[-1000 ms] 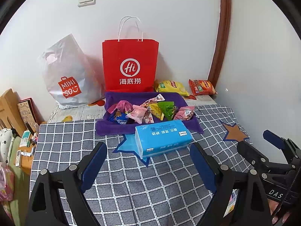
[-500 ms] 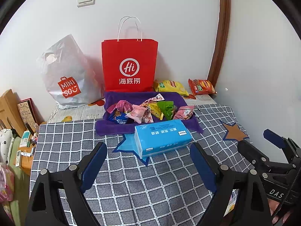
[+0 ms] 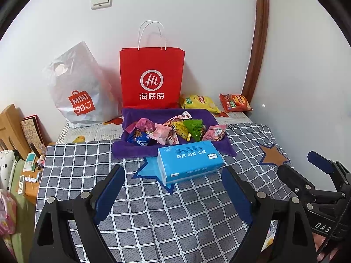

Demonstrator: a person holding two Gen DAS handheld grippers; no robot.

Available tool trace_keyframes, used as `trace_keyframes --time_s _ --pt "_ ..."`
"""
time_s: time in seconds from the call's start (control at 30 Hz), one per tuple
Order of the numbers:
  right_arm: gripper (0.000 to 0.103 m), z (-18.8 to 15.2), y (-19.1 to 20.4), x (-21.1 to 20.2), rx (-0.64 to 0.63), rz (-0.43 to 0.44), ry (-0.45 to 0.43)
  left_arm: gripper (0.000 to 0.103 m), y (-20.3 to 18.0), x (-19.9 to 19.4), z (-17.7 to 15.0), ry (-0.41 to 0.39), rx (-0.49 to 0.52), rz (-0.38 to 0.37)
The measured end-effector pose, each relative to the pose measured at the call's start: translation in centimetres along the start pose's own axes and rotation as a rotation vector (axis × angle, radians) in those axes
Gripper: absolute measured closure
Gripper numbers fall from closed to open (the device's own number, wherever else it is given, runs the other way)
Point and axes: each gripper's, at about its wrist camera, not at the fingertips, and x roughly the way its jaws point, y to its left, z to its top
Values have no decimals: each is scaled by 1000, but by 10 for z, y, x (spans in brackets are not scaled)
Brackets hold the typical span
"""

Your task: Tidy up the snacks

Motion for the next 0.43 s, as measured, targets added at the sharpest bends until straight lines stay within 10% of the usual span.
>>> trace_keyframes --time_s 0.43 --pt "5 0 3 2 -10 3 -7 14 4 2 -1 3 1 5"
